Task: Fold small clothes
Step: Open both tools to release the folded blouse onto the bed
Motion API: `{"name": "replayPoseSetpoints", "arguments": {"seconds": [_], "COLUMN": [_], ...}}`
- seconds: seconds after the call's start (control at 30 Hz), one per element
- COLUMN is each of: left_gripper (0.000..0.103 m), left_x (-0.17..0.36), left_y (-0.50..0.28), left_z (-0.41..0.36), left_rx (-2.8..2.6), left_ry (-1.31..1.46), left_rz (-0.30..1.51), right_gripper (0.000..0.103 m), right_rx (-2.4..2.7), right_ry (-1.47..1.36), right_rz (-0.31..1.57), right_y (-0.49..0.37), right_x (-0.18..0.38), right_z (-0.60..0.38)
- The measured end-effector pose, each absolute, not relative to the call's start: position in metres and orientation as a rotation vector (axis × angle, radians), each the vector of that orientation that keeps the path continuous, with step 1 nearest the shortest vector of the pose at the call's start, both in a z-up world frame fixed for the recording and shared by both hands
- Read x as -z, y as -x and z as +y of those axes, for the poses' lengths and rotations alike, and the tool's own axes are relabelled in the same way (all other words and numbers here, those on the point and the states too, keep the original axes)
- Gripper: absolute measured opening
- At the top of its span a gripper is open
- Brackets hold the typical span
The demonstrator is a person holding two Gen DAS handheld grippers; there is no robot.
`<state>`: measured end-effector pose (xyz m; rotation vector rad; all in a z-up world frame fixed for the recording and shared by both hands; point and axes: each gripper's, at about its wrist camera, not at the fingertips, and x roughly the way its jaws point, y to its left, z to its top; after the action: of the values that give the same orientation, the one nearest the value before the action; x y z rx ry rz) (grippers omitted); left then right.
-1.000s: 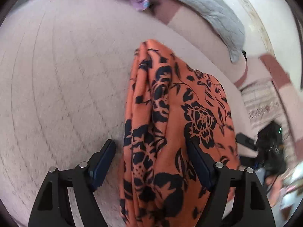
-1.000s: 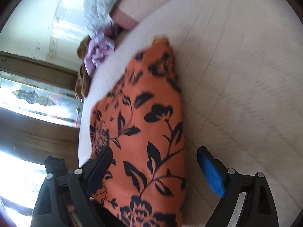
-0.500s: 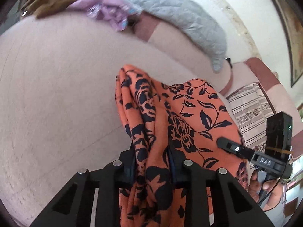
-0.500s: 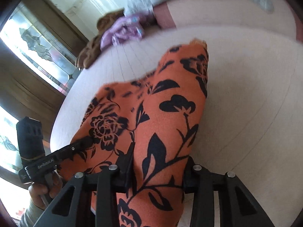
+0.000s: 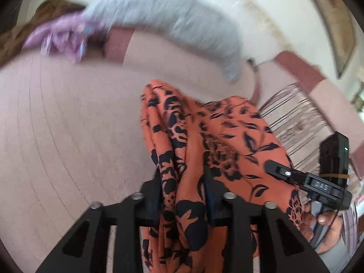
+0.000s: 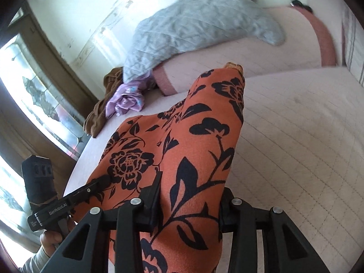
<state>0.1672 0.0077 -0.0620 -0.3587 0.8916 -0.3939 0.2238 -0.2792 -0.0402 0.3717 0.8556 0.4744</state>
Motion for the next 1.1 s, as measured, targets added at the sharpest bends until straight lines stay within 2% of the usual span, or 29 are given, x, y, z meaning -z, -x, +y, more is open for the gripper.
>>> {"name": "replayPoseSetpoints", "arguments": {"seconds": [0.1, 0.13, 0.2, 0.37, 0.47, 0.57, 0.67, 0.87, 0.93, 1.03, 1.1], "left_gripper": [0.044, 0.053, 0.054, 0.052, 0.055, 0.058, 0.06, 0.062, 0.062, 0.062, 0.063], "left_x": [0.106, 0.109, 0.103, 0.073, 0.071, 0.095, 0.101, 0.081, 0.096, 0.095, 0.085], "left_y": [-0.172, -0.166, -0.155, -0.135, -0.13, -0.14, -0.139, -0.127, -0.129, -0.128, -0.126], "left_z": [0.014, 0.024, 0.036, 0.047, 0.032, 0.009, 0.01, -0.006, -0.01, -0.007, -0.006], "left_rx": [0.3, 0.316, 0.288, 0.307, 0.331, 0.265, 0.223, 0.261, 0.224, 0.219, 0.207], "left_ry": [0.355, 0.393, 0.385, 0.392, 0.35, 0.231, 0.229, 0.157, 0.109, 0.156, 0.118], "left_rz": [1.051, 1.031, 1.013, 0.942, 0.939, 1.049, 1.082, 1.025, 1.071, 1.082, 1.056], "right_gripper": [0.049, 0.049, 0.049, 0.05, 0.062, 0.07, 0.067, 0.071, 0.076, 0.076, 0.076], "right_rx": [-0.379, -0.326, -0.27, -0.298, -0.403, -0.483, -0.399, -0.421, -0.413, -0.274, -0.275], "right_ry": [-0.44, -0.44, -0.448, -0.437, -0.427, -0.453, -0.453, -0.446, -0.496, -0.573, -0.643], "right_rz": [0.97, 1.004, 1.015, 0.886, 0.846, 0.914, 1.088, 0.957, 0.962, 1.082, 1.067], "right_y": [-0.234, -0.232, -0.221, -0.197, -0.195, -0.199, -0.211, -0.234, -0.254, -0.293, -0.292], "right_x": [0.088, 0.1, 0.113, 0.071, 0.048, 0.063, 0.096, 0.047, 0.052, 0.094, 0.096], "right_z": [-0.299, -0.306, -0.318, -0.32, -0.296, -0.278, -0.278, -0.281, -0.288, -0.298, -0.305]}}
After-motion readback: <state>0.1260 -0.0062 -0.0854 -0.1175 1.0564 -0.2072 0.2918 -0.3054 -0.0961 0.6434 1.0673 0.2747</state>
